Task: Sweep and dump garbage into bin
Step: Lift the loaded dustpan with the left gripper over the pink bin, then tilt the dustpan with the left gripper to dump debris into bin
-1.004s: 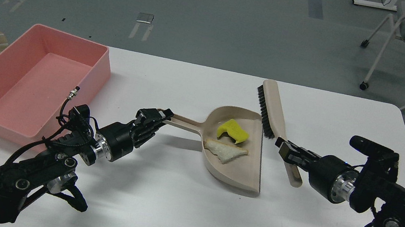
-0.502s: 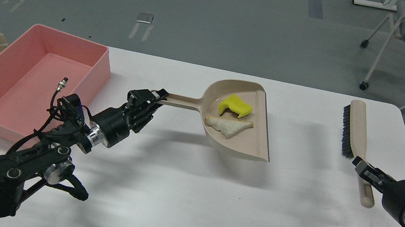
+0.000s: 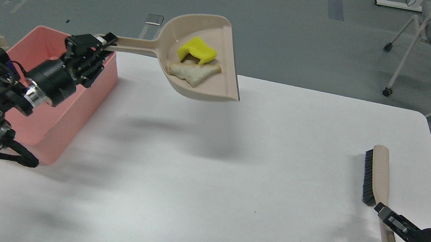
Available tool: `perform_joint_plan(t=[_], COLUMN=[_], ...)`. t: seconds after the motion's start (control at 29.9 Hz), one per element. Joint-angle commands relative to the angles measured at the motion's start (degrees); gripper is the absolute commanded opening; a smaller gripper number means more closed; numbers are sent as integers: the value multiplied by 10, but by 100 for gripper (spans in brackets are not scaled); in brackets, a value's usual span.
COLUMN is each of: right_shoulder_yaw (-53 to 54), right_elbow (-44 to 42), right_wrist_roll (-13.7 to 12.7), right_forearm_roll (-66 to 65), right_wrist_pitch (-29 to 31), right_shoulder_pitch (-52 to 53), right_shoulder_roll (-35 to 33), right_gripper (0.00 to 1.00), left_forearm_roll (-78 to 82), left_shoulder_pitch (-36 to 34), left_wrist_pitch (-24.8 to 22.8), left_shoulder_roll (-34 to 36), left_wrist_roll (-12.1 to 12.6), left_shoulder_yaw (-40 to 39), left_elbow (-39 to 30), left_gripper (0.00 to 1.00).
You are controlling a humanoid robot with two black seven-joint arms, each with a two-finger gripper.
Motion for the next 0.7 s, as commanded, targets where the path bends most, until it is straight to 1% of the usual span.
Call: perform_joint_plan(t=[0.0, 0.23, 0.33, 0.44, 0.47, 0.54, 0.57, 0.67], right_shoulder_yaw=[0, 2, 3, 3, 3, 3, 4, 4], right_elbow=[0, -3, -4, -4, -4, -4, -4, -6], right_wrist_roll=[0, 0, 0, 0, 0, 1, 1, 7], right_forearm_roll=[0, 1, 0, 0, 0, 0, 1, 1], right_wrist_pitch=[0, 0, -1, -1, -1, -1, -1, -3], right_shoulder_pitch=[4, 9, 10, 11, 12, 12, 13, 13], right_shoulder_roll=[0, 0, 1, 5, 5, 5, 5, 6], right_gripper=[4, 4, 4, 4, 4, 4, 4, 4], left_forearm_roll=[-62, -129, -153, -156, -152, -152, -152, -153], left_shoulder_pitch=[15, 67, 73, 73, 73, 73, 72, 72], left_wrist_pitch=[-15, -18, -18, -23, -32, -49, -71, -107], left_shoulder_roll=[52, 149, 163, 173, 177, 186, 200, 229], left_wrist_roll=[3, -1, -1, -2, -1, -1, -1, 1], left_shoulder_yaw=[-40, -41, -41, -41, -40, -41, -40, -40], left_elbow=[10, 15, 52, 121, 146, 168, 181, 188], left_gripper=[0, 0, 0, 0, 0, 0, 0, 0])
